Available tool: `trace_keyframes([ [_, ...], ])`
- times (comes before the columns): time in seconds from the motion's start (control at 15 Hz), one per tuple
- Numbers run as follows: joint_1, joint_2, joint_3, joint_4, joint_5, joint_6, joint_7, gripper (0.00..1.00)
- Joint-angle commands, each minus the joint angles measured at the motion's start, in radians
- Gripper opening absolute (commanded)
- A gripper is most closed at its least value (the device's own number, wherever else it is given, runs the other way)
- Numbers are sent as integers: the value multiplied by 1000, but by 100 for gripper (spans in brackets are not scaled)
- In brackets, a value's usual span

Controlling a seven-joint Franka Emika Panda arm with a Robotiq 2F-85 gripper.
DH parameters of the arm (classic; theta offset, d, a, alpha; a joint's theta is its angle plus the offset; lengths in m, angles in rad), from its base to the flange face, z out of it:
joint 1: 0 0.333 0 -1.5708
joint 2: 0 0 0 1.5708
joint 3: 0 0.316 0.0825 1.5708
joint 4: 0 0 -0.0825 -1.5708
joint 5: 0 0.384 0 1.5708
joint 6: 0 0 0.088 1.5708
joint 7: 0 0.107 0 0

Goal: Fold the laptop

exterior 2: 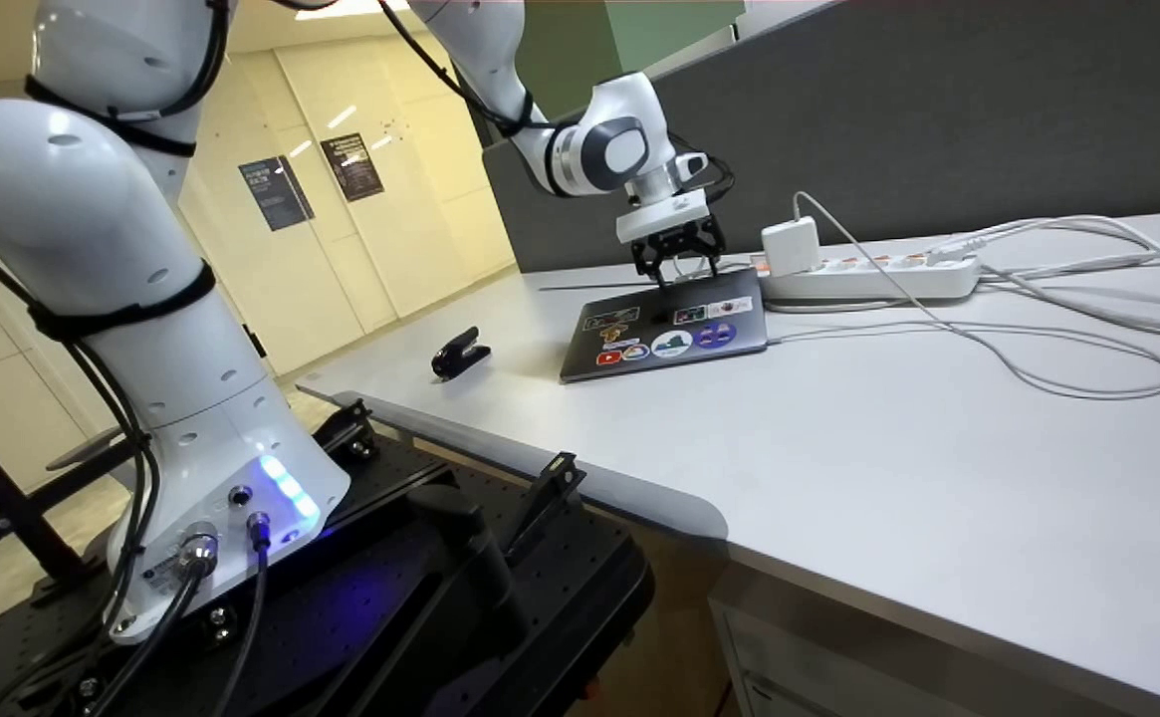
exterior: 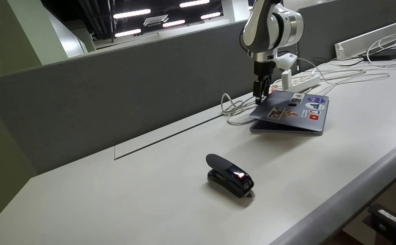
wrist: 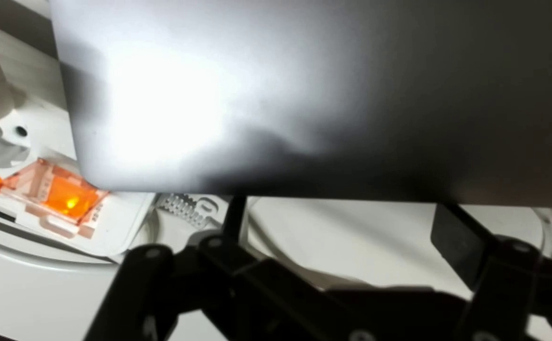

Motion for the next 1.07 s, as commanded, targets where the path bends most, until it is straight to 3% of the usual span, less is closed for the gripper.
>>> trace_keyframes([
  [0.0, -13, -3, 9, -7, -39, -17, 37, 100],
  [1.0, -12, -109, -41, -157, -44, -124, 90, 100],
])
